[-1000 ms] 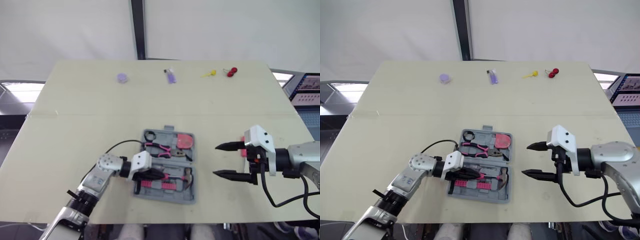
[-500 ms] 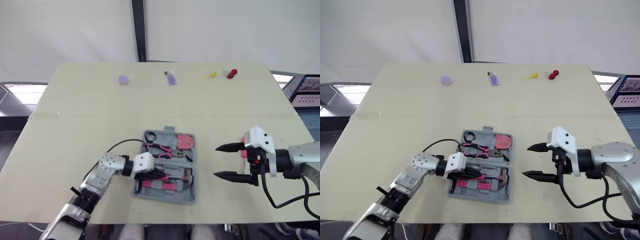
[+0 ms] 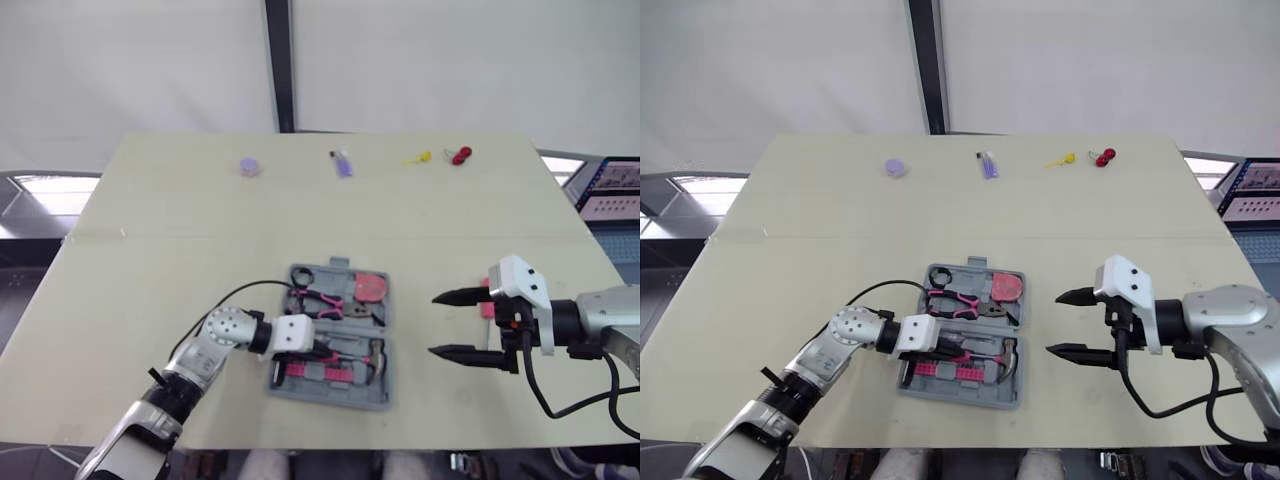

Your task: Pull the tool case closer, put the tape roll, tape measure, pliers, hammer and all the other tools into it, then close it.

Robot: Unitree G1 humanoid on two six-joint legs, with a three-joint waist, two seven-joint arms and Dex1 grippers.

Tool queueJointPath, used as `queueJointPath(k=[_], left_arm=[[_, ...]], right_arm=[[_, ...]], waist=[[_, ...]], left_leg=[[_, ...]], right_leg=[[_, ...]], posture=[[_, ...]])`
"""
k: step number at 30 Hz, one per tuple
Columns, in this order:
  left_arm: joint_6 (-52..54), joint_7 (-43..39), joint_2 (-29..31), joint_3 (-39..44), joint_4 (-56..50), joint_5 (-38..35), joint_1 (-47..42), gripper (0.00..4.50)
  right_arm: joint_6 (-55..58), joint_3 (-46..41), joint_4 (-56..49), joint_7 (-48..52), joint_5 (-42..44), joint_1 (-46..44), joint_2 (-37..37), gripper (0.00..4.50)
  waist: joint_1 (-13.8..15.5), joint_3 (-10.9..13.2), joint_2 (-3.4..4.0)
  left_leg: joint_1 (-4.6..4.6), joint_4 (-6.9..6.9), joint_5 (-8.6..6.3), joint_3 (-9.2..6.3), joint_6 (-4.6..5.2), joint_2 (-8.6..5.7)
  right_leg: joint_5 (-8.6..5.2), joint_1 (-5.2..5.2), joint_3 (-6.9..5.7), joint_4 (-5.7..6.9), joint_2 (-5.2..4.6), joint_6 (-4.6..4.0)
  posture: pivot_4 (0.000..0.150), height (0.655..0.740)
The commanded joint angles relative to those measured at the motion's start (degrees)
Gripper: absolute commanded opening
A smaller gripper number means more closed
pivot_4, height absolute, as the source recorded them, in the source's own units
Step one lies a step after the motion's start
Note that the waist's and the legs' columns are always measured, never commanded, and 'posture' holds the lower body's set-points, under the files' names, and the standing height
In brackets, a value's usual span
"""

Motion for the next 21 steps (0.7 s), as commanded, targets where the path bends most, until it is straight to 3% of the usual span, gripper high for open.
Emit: queueJointPath(k=[1, 6, 7, 8, 12, 15, 16, 21], left_arm=[[2.9, 0.1, 2.1, -3.1, 7.8, 6.3, 2.9, 0.04], [12.7, -3.0, -0.2, 4.8, -1.3, -7.6, 2.6, 0.04], [17.8, -2.8, -0.1, 7.7, -6.3, -12.3, 2.1, 0.56], [21.8, -2.7, 0.0, 9.7, -10.0, -15.5, 1.9, 0.80], [37.2, 0.0, 2.6, 17.1, -23.8, -25.5, 0.7, 2.77], [42.8, 3.5, 7.4, 24.3, -29.1, -28.0, 1.7, 4.27], [42.6, 4.4, 9.8, 26.7, -29.3, -26.9, 2.9, 4.47], [42.9, 8.8, 17.5, 40.4, -26.7, -26.2, 11.6, 4.47]], right_arm=[[-0.6, -2.3, -0.2, 0.8, 0.5, -0.1, -1.2, 4.50], [-1.0, -2.3, 0.8, 0.8, 0.2, -0.1, -0.8, 4.50], [-1.2, -2.5, 1.4, 0.6, 0.2, -0.6, -0.6, 4.50], [-1.3, -2.5, 1.8, 0.5, 0.3, -1.0, -0.4, 4.50], [-1.5, -3.6, 4.4, 0.1, 0.4, -1.6, 0.0, 4.50], [-1.1, -6.4, 8.5, -2.1, 0.3, -0.4, 1.5, 4.50], [-1.3, -7.8, 10.2, -3.2, 0.1, 0.3, 2.3, 4.50], [-5.6, -14.9, 20.7, -8.4, -3.4, 4.6, 6.3, 4.50]], waist=[[0.0, -0.1, 0.01], [-0.6, -0.1, 0.00], [-0.7, 0.0, -0.01], [-0.9, 0.2, -0.01], [-1.1, 0.4, -0.05], [-1.5, 0.5, -0.07], [-1.6, 0.5, -0.10], [-1.9, 0.6, 0.02]], left_leg=[[0.02, 0.00, 0.00, 0.00, 0.00, 0.00], [0.00, -0.06, -0.01, 0.01, 0.00, 0.01], [-0.01, -0.09, -0.01, 0.01, 0.00, 0.01], [-0.05, -0.09, -0.01, 0.01, 0.00, 0.01], [-0.70, 0.14, -0.01, -0.10, 0.00, 0.01], [-0.73, 0.11, -0.01, -0.12, 0.01, 0.00], [-0.72, 0.08, -0.01, -0.11, 0.01, 0.00], [-0.69, -0.08, -0.01, 0.00, 0.01, 0.01]], right_leg=[[0.00, 0.02, 0.00, -0.01, 0.00, 0.00], [0.00, -0.05, 0.01, 0.00, 0.01, 0.00], [0.00, -0.09, 0.01, 0.00, 0.01, 0.00], [0.00, -0.13, 0.01, 0.02, 0.01, 0.00], [0.00, -0.65, -0.02, 0.10, 0.01, 0.01], [0.00, -0.67, -0.03, 0.08, 0.01, 0.01], [0.00, -0.67, -0.03, 0.07, 0.01, 0.01], [0.00, -0.77, -0.01, 0.05, 0.01, 0.01]], posture=[[0.150, 0.7400], [0.150, 0.7400], [0.150, 0.7400], [0.150, 0.7400], [0.150, 0.7400], [0.150, 0.7400], [0.150, 0.7400], [0.150, 0.7400]])
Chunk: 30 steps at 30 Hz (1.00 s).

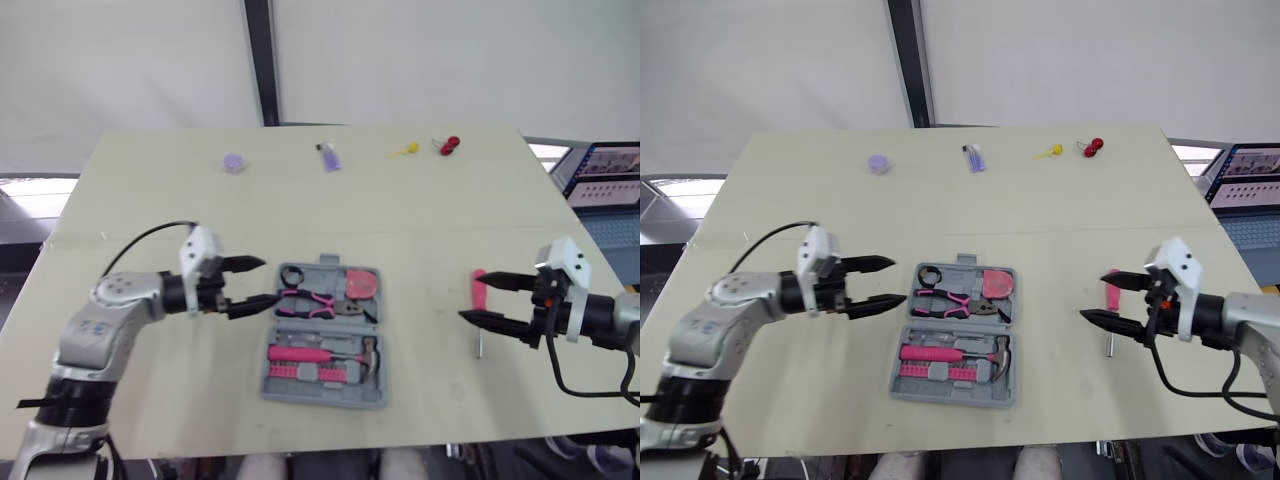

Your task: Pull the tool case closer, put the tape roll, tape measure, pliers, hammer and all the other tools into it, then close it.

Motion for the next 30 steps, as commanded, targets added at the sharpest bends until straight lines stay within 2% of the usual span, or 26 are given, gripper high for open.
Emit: queueJointPath(k=[1, 6, 11, 16, 22, 30], left_arm=[[0.5, 3.3, 3.8, 11.0, 1.3, -0.4, 5.7, 4.47], [-0.4, 7.9, 5.6, 25.6, 3.4, 0.5, 18.0, 4.47], [-6.0, 15.5, 2.0, 33.3, 7.8, 3.7, 24.8, 4.47], [-7.4, 22.3, -1.5, 34.6, 7.1, 5.8, 26.9, 4.47], [-8.1, 25.3, -2.8, 35.1, 6.4, 5.2, 27.1, 4.47], [-7.2, 22.3, -2.4, 29.2, 1.6, 3.1, 24.1, 4.47]], right_arm=[[-4.4, -6.7, 6.9, -4.1, -2.4, 2.0, 2.2, 4.50], [-10.0, -11.6, 13.8, -10.8, -5.8, 5.1, 6.8, 4.50], [-16.8, -13.2, 21.3, -18.7, -9.6, 4.3, 11.9, 4.50], [-21.1, -14.7, 26.1, -25.5, -11.0, 2.0, 15.9, 4.50], [-22.5, -14.0, 26.1, -26.6, -11.1, 2.4, 16.6, 4.50], [-17.3, -14.5, 13.7, -31.3, -8.7, 6.6, 20.0, 4.50]], waist=[[0.0, 0.1, -0.04], [0.1, 0.3, 0.09], [0.1, 0.3, 0.13], [0.1, 0.3, 0.15], [-0.1, 0.3, 0.16], [0.1, 0.3, 0.17]], left_leg=[[-0.04, -0.01, 0.00, 0.03, 0.00, 0.00], [-0.06, -0.02, 0.00, 0.14, 0.00, 0.00], [-0.04, -0.05, -0.01, 0.23, -0.02, 0.01], [-0.04, -0.06, -0.01, 0.25, -0.03, 0.01], [-0.04, -0.09, -0.01, 0.27, -0.03, 0.02], [-0.04, -0.10, -0.01, 0.28, -0.03, 0.03]], right_leg=[[0.00, -0.09, 0.03, 0.00, 0.00, 0.00], [0.00, -0.17, 0.10, 0.04, -0.01, 0.00], [0.00, -0.25, 0.15, 0.06, -0.02, 0.00], [0.00, -0.29, 0.19, 0.08, -0.02, 0.00], [0.00, -0.32, 0.20, 0.09, -0.01, 0.00], [0.00, -0.33, 0.22, 0.09, -0.01, 0.00]], posture=[[0.150, 0.7400], [0.150, 0.7400], [0.150, 0.7400], [0.150, 0.7400], [0.150, 0.7400], [0.150, 0.7400]])
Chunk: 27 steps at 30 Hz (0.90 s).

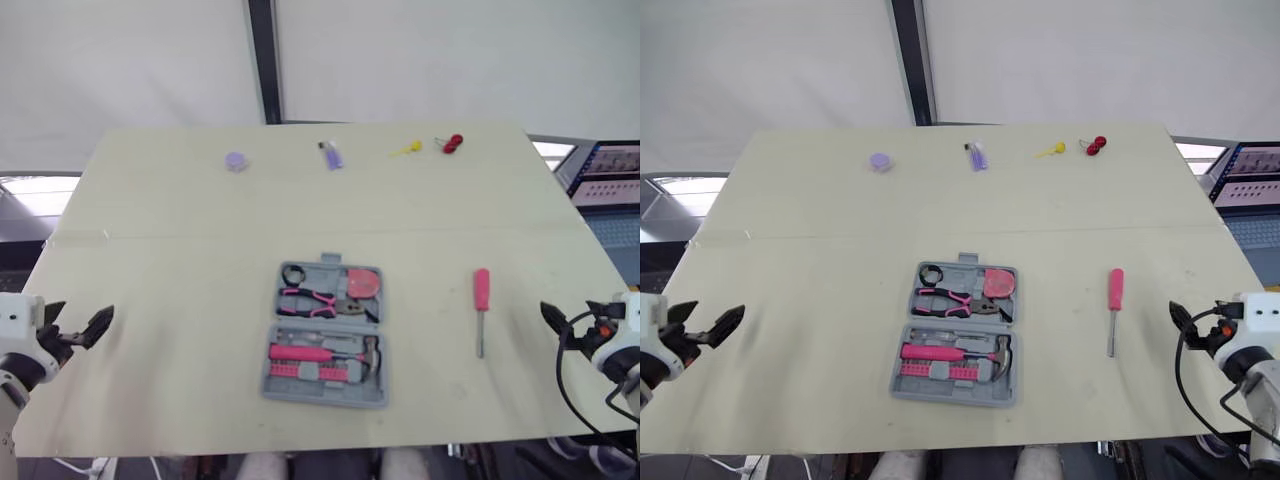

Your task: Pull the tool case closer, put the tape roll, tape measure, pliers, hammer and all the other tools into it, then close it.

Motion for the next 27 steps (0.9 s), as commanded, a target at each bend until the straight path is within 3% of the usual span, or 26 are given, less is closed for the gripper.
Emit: queueJointPath(k=[1, 6, 15, 20, 27], left_arm=[[0.5, -3.1, 0.7, -4.0, -5.1, -1.9, -1.6, 4.47], [-0.3, -10.1, 0.8, -15.0, -7.5, -3.9, -10.8, 4.47], [-12.9, -28.3, -5.8, -40.2, -1.9, 1.3, -28.7, 4.47], [-20.0, -34.2, -11.6, -47.4, 4.4, 3.3, -34.1, 4.47], [-25.8, -34.1, -17.2, -50.1, 8.5, 5.5, -35.6, 4.47]], right_arm=[[2.8, -1.1, -8.8, -3.8, 2.0, 1.4, 2.6, 4.50], [10.5, 3.0, -22.1, -11.6, 2.0, 3.3, 8.9, 4.50], [15.9, 8.2, -29.9, -23.9, -1.1, 1.0, 18.1, 4.50], [11.9, 13.6, -27.9, -27.7, -7.6, 0.5, 21.8, 4.50], [6.4, 15.3, -20.7, -29.3, -11.3, -1.4, 24.5, 4.50]], waist=[[-0.1, 0.0, 0.02], [0.1, 0.0, 0.06], [-0.4, -0.1, 0.14], [-1.3, -0.1, 0.21], [-1.5, -0.1, 0.21]], left_leg=[[0.01, 0.00, 0.00, 0.01, 0.00, 0.00], [0.00, 0.02, 0.02, 0.01, -0.03, 0.01], [0.00, -0.04, 0.02, 0.09, -0.03, 0.00], [0.01, -0.18, 0.04, 0.15, -0.05, 0.00], [0.01, -0.18, 0.04, 0.15, -0.03, 0.00]], right_leg=[[0.00, 0.00, 0.01, 0.01, 0.00, 0.00], [0.00, -0.06, 0.06, 0.11, 0.01, 0.00], [0.00, -0.19, 0.07, 0.15, 0.03, 0.00], [0.00, -0.24, 0.07, 0.14, 0.03, 0.00], [0.00, -0.23, 0.07, 0.13, 0.02, 0.00]], posture=[[0.150, 0.7400], [0.150, 0.7400], [0.150, 0.7400], [0.150, 0.7400], [0.150, 0.7400]])
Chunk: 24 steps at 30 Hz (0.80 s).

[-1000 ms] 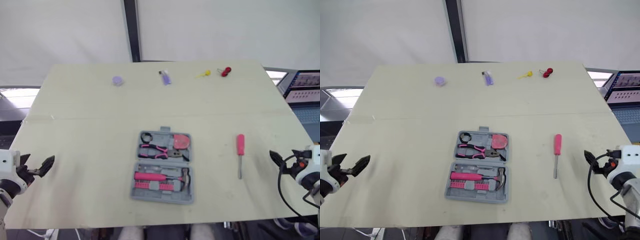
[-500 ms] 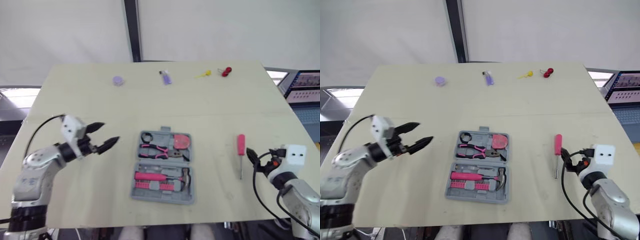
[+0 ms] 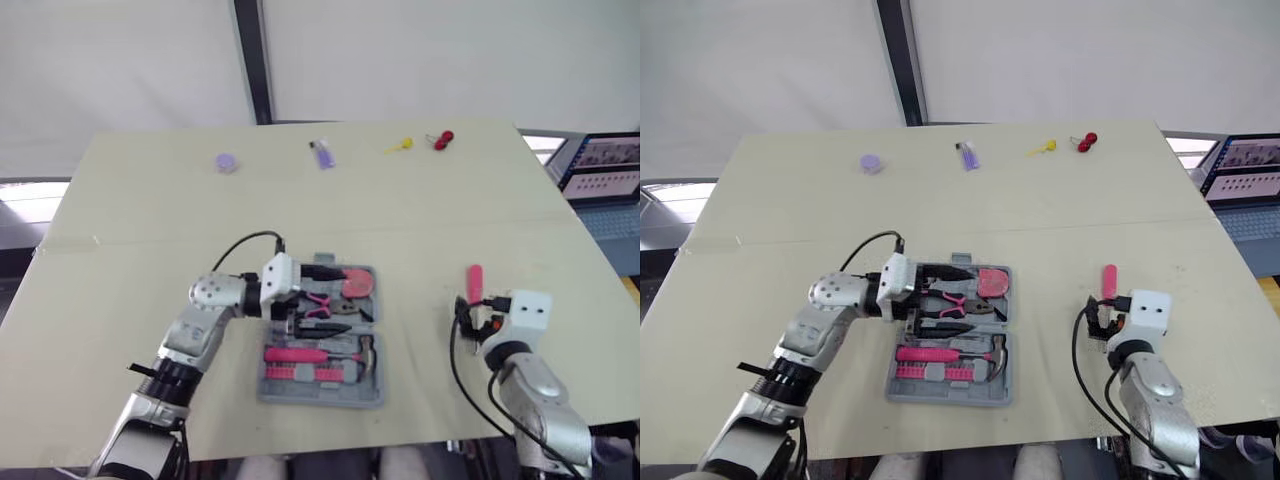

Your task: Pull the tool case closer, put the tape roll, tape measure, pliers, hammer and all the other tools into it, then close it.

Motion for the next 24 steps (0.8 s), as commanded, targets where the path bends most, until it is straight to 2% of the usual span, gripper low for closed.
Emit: queueJointPath(k=[1, 6, 16, 18, 24], left_arm=[[-3.5, 0.9, -1.4, -0.5, 0.0, 1.5, -0.5, 4.47], [-4.3, 4.7, -4.0, -1.0, -0.8, 3.8, -0.1, 4.47], [-3.2, 7.1, -4.8, -0.9, -1.3, 4.1, -0.4, 4.47], [-3.1, 7.1, -4.7, -0.9, -1.2, 4.0, -0.6, 4.50], [-3.2, 7.0, -4.9, -1.2, -1.0, 4.3, -1.3, 4.50]], right_arm=[[-3.2, -0.6, 1.9, -1.9, -1.8, -1.4, 0.5, 4.50], [-5.2, 0.1, 5.6, -1.9, -2.8, -3.0, 1.4, 4.50], [-8.5, -1.5, 12.0, -2.3, -2.6, -4.5, 2.9, 4.50], [-9.0, -1.5, 12.7, -2.1, -2.4, -4.9, 3.1, 3.95], [-10.0, -1.7, 15.2, -2.2, -2.5, -6.6, 2.9, 3.95]], waist=[[0.0, 0.0, 0.00], [0.1, 0.0, 0.00], [0.0, 0.0, 0.00], [0.0, 0.0, 0.00], [-0.1, 0.0, 0.00]], left_leg=[[0.00, 0.01, 0.00, 0.00, 0.00, 0.00], [0.00, 0.02, 0.00, -0.01, 0.01, 0.00], [0.00, 0.02, 0.01, -0.01, 0.01, 0.00], [0.01, 0.02, 0.01, -0.02, 0.01, 0.00], [0.01, 0.04, 0.01, -0.02, 0.01, 0.00]], right_leg=[[0.00, 0.00, 0.00, 0.00, 0.00, 0.00], [0.00, 0.01, 0.00, 0.00, -0.01, 0.00], [0.00, 0.02, 0.01, 0.00, 0.00, 0.00], [0.00, 0.02, 0.01, 0.00, 0.00, 0.00], [0.00, 0.03, 0.01, 0.00, 0.00, 0.00]], posture=[[0.150, 0.7400], [0.150, 0.7400], [0.150, 0.7400], [0.150, 0.7400], [0.150, 0.7400]])
